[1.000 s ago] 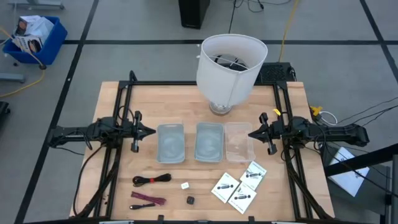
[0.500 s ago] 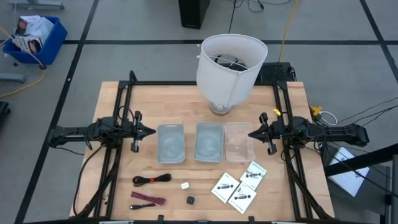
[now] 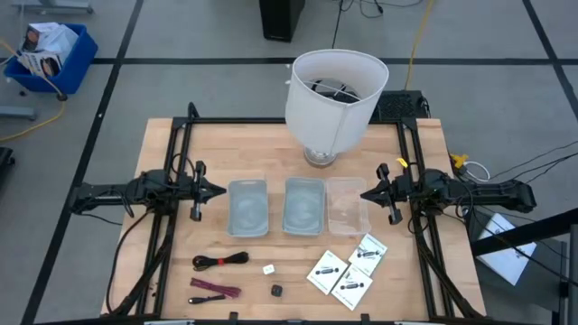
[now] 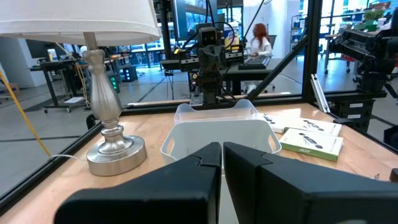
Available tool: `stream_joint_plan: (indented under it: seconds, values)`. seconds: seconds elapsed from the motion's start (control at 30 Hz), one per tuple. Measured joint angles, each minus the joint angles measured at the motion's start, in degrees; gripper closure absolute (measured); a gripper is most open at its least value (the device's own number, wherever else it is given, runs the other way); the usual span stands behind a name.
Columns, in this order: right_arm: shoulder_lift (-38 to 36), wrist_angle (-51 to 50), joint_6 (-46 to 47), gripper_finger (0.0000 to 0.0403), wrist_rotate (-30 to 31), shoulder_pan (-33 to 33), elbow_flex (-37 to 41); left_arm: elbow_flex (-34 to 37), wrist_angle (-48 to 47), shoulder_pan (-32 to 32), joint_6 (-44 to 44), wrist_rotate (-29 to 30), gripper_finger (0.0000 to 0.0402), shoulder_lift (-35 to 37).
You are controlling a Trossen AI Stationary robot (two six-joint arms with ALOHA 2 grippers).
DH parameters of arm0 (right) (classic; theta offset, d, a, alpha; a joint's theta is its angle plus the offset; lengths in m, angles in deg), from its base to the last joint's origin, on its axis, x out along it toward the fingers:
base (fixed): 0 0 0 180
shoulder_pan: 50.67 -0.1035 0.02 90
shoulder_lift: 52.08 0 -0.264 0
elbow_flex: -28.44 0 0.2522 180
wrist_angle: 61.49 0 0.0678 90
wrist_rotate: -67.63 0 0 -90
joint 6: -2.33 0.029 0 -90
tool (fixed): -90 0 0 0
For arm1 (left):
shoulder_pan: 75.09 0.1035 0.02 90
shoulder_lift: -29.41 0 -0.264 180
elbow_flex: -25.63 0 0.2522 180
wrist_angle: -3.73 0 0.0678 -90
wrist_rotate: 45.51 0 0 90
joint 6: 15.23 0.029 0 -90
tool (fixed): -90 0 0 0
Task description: Pick and place items into bin
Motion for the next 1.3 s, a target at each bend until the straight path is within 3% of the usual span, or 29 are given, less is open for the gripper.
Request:
stream_joint_plan:
  seconds: [1.03, 1.3]
  values:
    - [0.01, 0.02, 0.00, 0.0403, 0.01, 0.00, 0.01, -0.01, 0.01, 0.00, 0.01, -0.01, 0.0376, 0.01]
    - [0.01, 1.41, 0.00, 0.0403, 0.01, -0.01, -0.01, 0.03, 5.04, 0.00, -0.23, -0.01, 0.0376, -0.01]
